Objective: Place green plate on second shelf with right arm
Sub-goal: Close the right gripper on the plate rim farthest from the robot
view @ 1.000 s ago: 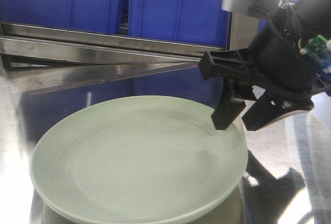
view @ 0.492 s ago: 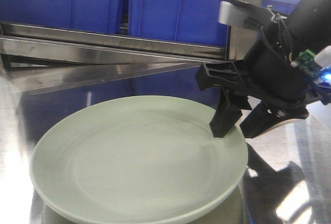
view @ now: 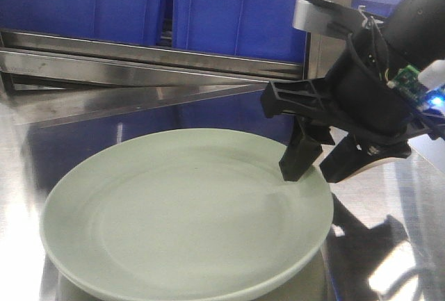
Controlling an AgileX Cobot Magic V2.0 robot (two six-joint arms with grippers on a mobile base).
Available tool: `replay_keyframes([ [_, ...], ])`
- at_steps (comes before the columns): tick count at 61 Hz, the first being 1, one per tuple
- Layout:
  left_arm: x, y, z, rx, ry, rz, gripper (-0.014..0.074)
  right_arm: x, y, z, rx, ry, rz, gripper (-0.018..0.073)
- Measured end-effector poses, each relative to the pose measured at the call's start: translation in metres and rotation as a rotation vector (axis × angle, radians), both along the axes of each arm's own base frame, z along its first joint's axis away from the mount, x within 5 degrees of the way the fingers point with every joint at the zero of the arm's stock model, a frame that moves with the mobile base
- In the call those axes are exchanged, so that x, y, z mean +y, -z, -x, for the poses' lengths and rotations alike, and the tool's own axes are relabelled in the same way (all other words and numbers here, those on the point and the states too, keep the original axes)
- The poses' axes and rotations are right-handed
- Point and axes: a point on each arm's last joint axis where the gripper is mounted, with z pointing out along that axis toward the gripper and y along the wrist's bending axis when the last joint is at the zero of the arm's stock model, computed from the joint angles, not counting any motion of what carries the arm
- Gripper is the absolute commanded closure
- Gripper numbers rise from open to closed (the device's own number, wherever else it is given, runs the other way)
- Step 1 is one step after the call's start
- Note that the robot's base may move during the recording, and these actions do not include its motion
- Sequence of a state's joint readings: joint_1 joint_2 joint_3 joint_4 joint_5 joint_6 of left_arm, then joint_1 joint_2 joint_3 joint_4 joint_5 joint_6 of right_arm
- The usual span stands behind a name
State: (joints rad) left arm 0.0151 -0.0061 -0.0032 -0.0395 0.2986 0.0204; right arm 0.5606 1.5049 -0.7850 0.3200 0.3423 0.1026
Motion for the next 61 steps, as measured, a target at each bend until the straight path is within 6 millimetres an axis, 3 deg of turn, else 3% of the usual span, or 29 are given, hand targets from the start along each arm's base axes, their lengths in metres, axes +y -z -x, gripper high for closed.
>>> replay_keyframes([
  [48, 0.0, 0.0, 0.0, 0.0, 0.0, 0.0, 0.0472, 0.0024, 0.006, -0.0018, 0.011, -0.002, 0.008, 0.0161],
  [61, 0.0, 0.0, 0.0, 0.0, 0.0, 0.0, 0.0472, 0.0036, 0.0053, -0.0025, -0.002, -0.001, 0.002, 0.0316],
])
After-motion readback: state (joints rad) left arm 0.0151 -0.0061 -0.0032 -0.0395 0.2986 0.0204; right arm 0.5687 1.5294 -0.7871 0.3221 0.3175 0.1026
